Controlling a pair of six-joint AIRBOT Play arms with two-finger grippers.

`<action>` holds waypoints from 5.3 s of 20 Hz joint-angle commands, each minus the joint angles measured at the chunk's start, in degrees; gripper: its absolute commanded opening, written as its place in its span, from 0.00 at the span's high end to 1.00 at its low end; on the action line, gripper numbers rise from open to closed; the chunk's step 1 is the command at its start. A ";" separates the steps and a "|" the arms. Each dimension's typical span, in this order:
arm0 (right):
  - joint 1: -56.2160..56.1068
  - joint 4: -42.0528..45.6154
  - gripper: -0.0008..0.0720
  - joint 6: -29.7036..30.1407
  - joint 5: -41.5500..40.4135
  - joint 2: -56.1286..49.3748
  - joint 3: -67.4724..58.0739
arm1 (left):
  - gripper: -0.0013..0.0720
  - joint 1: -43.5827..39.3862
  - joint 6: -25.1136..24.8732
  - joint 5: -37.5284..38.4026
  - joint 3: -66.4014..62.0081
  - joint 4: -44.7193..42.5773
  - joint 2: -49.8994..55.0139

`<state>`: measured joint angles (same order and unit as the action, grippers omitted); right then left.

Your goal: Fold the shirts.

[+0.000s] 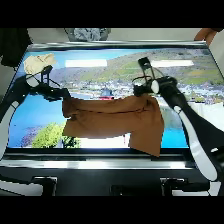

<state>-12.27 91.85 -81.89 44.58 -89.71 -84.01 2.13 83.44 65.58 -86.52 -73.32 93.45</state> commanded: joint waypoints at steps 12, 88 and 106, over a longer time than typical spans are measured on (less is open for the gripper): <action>28.44 -19.54 0.06 30.08 42.71 4.00 1.66 | 0.09 11.96 -8.94 2.01 39.63 17.33 -12.48; 16.24 -11.69 0.92 23.87 40.59 -10.19 -17.29 | 0.95 9.53 -5.62 19.63 -7.56 0.22 6.01; 16.13 -9.66 0.13 23.04 44.28 -6.99 -8.39 | 0.24 11.58 -3.50 25.75 -0.70 1.11 3.58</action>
<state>3.49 79.90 -61.73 85.01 -98.65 -91.22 12.05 78.83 90.24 -85.49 -72.49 98.63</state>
